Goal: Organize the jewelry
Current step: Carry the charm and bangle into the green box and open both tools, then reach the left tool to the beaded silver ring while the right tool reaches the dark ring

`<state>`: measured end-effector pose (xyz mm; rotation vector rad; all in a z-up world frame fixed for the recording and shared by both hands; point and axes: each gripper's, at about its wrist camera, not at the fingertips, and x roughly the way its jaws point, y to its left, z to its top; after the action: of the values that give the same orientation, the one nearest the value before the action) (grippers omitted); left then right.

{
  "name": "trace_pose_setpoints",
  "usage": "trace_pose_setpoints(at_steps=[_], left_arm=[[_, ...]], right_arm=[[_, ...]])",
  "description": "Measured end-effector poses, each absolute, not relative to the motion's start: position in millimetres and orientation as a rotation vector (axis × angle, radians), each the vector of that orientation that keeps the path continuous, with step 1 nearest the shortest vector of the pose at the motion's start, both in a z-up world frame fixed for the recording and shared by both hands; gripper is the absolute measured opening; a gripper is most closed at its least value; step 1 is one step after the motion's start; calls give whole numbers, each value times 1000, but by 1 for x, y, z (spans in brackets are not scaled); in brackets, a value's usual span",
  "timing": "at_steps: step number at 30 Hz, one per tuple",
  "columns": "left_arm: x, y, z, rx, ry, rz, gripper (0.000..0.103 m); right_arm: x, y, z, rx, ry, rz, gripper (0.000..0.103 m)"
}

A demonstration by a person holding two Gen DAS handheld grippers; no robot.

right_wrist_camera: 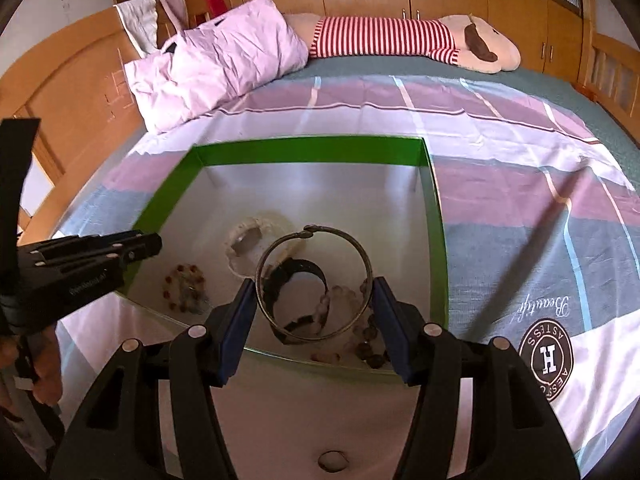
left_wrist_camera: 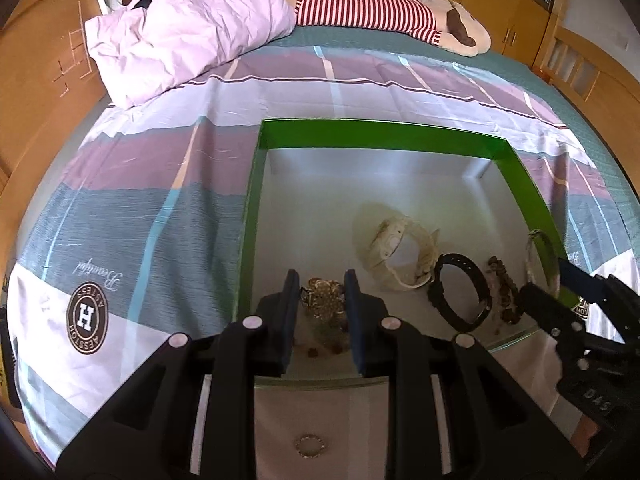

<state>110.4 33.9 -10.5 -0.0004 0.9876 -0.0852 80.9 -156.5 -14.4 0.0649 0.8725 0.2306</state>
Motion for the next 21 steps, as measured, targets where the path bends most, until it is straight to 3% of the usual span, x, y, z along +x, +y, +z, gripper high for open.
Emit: trace_pose_setpoints(at_steps=[5,7,8,11,17,21], left_arm=[[112,22,-18,5,1002,-125,24],[112,17,-22,18,1002,-137,36],[112,15,-22,20,1002,-140,49],[108,12,-18,26,1002,-159,50],[88,24,1,12,1025,-171,58],[64,37,-5,27,1092,-119,59]], right_arm=[[85,-165,-19,91,889,195,60],[86,-167,-19,106,894,192,61],[86,-168,-19,118,896,199,64],[81,-167,-10,129,883,213,70],[48,-167,11,92,934,314,70],[26,-162,-10,-24,1029,301,70]])
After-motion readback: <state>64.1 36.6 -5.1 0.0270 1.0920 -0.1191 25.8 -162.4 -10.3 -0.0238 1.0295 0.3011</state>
